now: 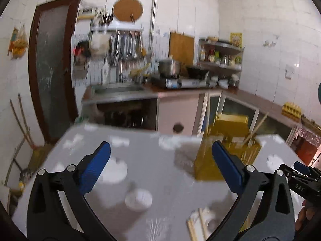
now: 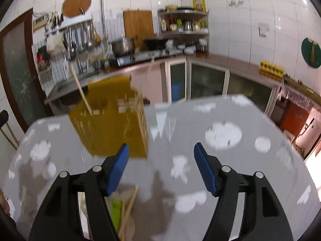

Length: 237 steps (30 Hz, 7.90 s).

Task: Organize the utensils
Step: 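Lower the chopsticks into the holder and open both tools, then return the right tool to the utensils and grasp a wooden chopstick, then close the left tool on a wooden chopstick while the right tool holds its own, then carry both held chopsticks up over the yellow slotted holder, then drop the chopsticks into the holder and open both tools, then move both tools back to the utensils and close each on a wooden chopstick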

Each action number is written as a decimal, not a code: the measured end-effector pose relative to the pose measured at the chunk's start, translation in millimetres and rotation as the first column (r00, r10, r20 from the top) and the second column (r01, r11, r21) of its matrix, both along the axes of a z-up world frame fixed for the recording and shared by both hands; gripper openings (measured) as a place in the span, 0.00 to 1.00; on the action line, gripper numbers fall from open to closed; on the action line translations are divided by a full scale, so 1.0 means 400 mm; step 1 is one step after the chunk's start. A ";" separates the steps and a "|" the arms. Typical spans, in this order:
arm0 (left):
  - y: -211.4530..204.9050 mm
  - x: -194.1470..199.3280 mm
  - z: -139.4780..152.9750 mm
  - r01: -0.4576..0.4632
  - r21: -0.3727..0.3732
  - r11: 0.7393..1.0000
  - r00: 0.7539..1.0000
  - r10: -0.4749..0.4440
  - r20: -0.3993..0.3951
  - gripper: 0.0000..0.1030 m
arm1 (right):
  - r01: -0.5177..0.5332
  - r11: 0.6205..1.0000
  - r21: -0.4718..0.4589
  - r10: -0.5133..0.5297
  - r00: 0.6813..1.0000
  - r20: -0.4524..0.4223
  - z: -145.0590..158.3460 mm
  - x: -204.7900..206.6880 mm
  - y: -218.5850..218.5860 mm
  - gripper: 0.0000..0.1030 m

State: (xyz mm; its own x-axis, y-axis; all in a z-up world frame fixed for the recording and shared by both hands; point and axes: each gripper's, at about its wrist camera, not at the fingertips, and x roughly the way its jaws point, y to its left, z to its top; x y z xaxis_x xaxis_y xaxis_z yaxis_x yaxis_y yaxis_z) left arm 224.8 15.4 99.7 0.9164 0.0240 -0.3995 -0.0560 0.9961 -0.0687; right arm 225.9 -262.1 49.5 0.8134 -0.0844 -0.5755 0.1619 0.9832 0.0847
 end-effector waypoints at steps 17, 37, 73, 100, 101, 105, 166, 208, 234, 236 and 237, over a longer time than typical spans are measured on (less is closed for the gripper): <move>-0.015 0.034 -0.281 0.016 -0.024 1.000 0.942 -0.023 -0.334 0.95 | 0.000 0.999 0.033 0.007 0.977 -0.214 -0.201 0.040 0.073 0.64; -0.065 0.044 -0.366 0.061 -0.004 0.998 0.898 -0.057 -0.437 0.94 | -0.014 0.995 0.094 0.040 0.960 -0.278 -0.249 0.083 0.077 0.12; -0.127 0.041 -0.379 0.151 0.003 0.989 0.859 -0.130 -0.496 0.40 | -0.054 0.994 0.095 0.079 0.957 -0.281 -0.254 0.024 0.017 0.06; -0.123 0.026 -0.219 0.219 -0.093 0.971 0.919 -0.238 -0.315 0.04 | -0.041 0.991 0.127 0.055 0.993 -0.106 -0.109 -0.043 -0.020 0.06; -0.121 0.016 -0.202 0.221 -0.088 0.971 0.928 -0.237 -0.289 0.04 | -0.044 0.991 0.126 0.055 0.995 -0.085 -0.096 -0.049 -0.019 0.06; -0.107 -0.021 -0.141 0.223 -0.073 0.972 0.955 -0.233 -0.181 0.04 | -0.056 0.993 0.102 0.055 0.998 0.006 -0.045 -0.079 -0.010 0.06; -0.231 0.278 0.298 0.225 0.006 0.974 0.909 -0.212 0.358 0.04 | -0.064 0.998 -0.022 0.065 0.826 0.560 0.424 0.208 0.030 0.06; -0.027 0.041 -0.193 0.092 -0.025 0.995 0.970 -0.095 -0.226 0.95 | -0.057 0.998 0.031 0.059 0.996 -0.073 -0.127 -0.039 0.020 0.64; -0.080 0.075 -0.355 0.101 0.012 0.995 0.912 -0.088 -0.400 0.95 | -0.132 0.991 0.032 0.136 0.963 -0.231 -0.241 0.002 0.106 0.57; -0.082 0.075 -0.357 0.098 0.016 0.995 0.911 -0.083 -0.403 0.95 | -0.135 0.990 0.040 0.140 0.961 -0.239 -0.241 0.000 0.108 0.56; -0.082 0.075 -0.359 0.100 0.017 0.995 0.910 -0.085 -0.406 0.95 | -0.138 0.989 0.044 0.144 0.958 -0.248 -0.243 -0.002 0.112 0.55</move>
State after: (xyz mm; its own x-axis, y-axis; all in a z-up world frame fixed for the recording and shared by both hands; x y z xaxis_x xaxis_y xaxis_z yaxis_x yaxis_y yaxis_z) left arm 254.7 -17.5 -43.9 0.6758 -0.0314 -0.7364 0.0213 0.9995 -0.0231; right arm 225.2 -217.3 -47.9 0.6462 0.0384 -0.7622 0.0407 0.9956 0.0847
